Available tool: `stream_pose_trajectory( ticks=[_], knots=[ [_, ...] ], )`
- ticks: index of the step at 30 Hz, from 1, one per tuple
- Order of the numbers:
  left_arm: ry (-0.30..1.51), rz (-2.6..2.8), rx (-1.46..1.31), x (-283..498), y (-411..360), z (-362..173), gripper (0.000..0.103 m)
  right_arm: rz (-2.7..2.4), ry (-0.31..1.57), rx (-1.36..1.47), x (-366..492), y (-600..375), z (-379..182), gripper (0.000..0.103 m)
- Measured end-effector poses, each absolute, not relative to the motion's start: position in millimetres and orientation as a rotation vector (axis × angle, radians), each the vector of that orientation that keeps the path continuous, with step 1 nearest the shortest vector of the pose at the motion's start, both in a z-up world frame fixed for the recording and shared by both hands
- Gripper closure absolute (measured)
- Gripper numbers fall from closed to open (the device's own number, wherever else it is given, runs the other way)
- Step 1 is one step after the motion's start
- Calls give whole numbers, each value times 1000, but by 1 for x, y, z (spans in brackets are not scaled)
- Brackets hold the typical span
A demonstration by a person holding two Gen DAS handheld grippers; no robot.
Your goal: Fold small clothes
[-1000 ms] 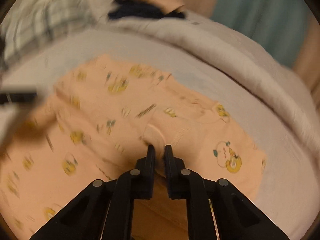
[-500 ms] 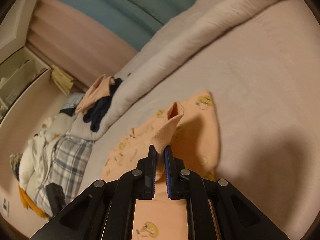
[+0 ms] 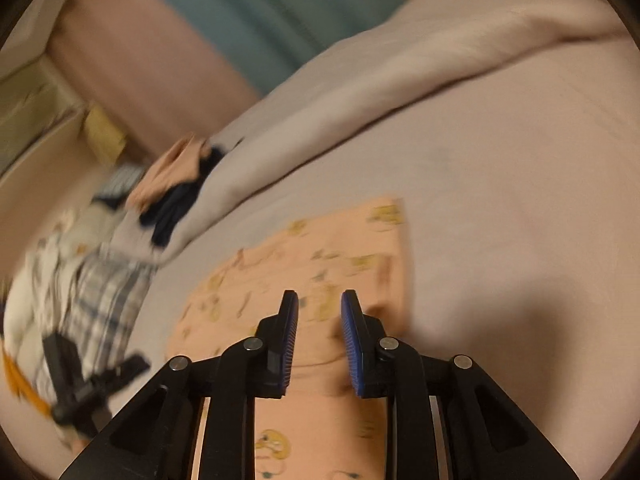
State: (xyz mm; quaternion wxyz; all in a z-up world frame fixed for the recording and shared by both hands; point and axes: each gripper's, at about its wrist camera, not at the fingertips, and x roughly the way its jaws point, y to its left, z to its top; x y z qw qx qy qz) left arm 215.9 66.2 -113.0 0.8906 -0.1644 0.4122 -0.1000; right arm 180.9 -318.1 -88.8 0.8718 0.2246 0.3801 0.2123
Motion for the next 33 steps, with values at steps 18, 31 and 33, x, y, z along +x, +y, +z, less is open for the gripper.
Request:
stream_pose_trajectory(
  ticks=[18,31,33],
  knots=[
    [965,-130,-439,124,121,-132,19,328,946,384,91,-360,-97,65],
    [1023,-187,-591,38,139,-153,19,383,1075,442,29,-367,-117,52],
    [1023,-208,-620,33,139,-154,19,396,1088,446,22,-368,-119,51]
  ],
)
